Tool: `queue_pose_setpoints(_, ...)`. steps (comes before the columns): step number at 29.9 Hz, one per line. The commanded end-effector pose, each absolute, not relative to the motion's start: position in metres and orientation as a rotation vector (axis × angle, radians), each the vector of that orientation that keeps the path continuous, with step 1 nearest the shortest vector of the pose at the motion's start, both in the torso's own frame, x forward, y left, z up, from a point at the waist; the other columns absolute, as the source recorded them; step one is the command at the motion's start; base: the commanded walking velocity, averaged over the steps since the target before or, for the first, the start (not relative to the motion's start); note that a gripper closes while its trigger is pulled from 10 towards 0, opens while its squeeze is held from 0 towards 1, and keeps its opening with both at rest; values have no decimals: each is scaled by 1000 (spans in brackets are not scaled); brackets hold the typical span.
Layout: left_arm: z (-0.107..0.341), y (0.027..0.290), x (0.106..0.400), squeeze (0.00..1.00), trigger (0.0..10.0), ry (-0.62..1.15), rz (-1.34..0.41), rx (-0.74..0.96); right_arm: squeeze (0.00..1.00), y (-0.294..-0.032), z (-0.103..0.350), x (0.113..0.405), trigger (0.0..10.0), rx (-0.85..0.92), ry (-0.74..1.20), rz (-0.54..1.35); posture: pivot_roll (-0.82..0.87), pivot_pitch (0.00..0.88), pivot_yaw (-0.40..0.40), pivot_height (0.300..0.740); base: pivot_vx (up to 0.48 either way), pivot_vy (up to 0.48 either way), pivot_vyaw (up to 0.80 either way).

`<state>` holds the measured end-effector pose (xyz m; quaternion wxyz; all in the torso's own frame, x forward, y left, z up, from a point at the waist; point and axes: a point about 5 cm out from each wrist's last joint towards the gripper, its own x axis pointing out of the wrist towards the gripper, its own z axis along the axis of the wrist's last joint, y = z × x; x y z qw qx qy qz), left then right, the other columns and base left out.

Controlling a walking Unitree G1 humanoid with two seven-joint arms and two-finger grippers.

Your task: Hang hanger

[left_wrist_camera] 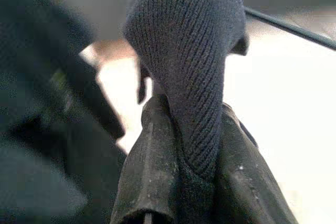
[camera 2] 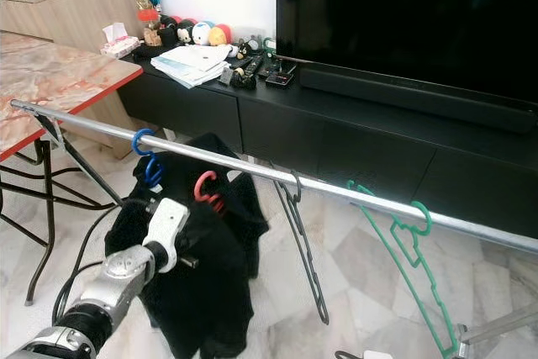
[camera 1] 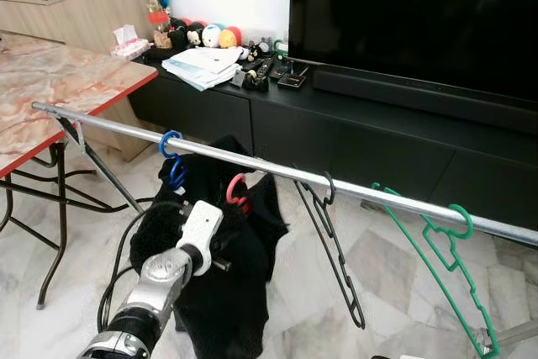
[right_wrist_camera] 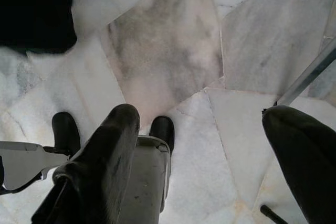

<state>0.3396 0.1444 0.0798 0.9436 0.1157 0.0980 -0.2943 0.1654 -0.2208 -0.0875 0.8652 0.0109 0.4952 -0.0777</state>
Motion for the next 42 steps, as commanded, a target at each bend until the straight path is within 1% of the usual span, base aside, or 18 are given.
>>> queue_pose_setpoints(1,86,143,337,0,10000,180,-693,286,0,-219,-88,164,10000,17,1040,-155,-46,53,58,740,0,0,0)
queue_pose_setpoints(3,91,144,338,0,10000,163,-719,310,0,-219,-89,163,10000,19,1039,-155,-48,55,61,740,0,0,0)
queue_pose_setpoints(5,98,147,343,0,10000,141,-678,327,0,-218,-89,163,10000,21,1040,-156,-50,57,64,740,0,0,0)
queue_pose_setpoints(7,111,150,357,0,10000,99,-559,310,0,-218,-90,161,10000,25,1043,-161,-55,60,64,740,0,0,0)
queue_pose_setpoints(8,111,150,357,0,10000,99,-559,310,0,-218,-90,161,10000,25,1043,-161,-55,60,64,740,0,0,0)
queue_pose_setpoints(9,116,152,363,0,10000,99,-489,292,0,-218,-90,161,10000,26,1045,-163,-59,63,65,740,0,0,0)
queue_pose_setpoints(10,117,153,366,0,10000,101,-469,284,0,-218,-90,160,10000,26,1046,-164,-59,63,65,740,0,0,0)
queue_pose_setpoints(12,118,156,371,0,10000,120,-381,324,0,-218,-91,159,10000,27,1048,-167,-67,68,63,740,0,0,0)
queue_pose_setpoints(14,119,155,373,0,10000,116,-346,308,0,-220,-91,157,10000,26,1050,-170,-75,80,56,740,0,0,0)
queue_pose_setpoints(19,118,157,376,0,10000,141,-289,295,0,-223,-92,154,10000,18,1060,-170,-76,93,50,740,0,0,0)
queue_pose_setpoints(23,105,165,375,0,10000,245,-227,296,0,-225,-92,152,10000,12,1067,-171,-80,112,46,740,0,0,0)
queue_pose_setpoints(29,95,171,371,0,10000,308,-179,280,0,-224,-92,152,10000,9,1068,-167,-79,116,49,740,0,0,0)
queue_pose_setpoints(33,80,167,364,0,10000,378,-219,236,0,-223,-92,154,10000,12,1065,-166,-75,104,51,740,0,0,0)
queue_pose_setpoints(35,78,165,362,0,10000,381,-227,232,0,-222,-91,155,10000,13,1063,-165,-73,97,51,740,0,0,0)
queue_pose_setpoints(36,75,163,360,27,10000,379,-229,213,0,-222,-91,156,10000,15,1061,-164,-73,95,52,740,0,0,0)
queue_pose_setpoints(37,74,162,359,533,10000,374,-223,194,0,-222,-91,156,10000,16,1060,-164,-73,88,53,740,0,0,0)
queue_pose_setpoints(38,73,161,358,1000,10000,366,-219,177,0,-221,-91,157,10000,17,1058,-164,-74,86,53,740,0,0,0)
queue_pose_setpoints(42,76,160,356,1000,10000,273,-193,86,0,-220,-90,160,10000,23,1047,-164,-70,63,49,740,0,0,0)
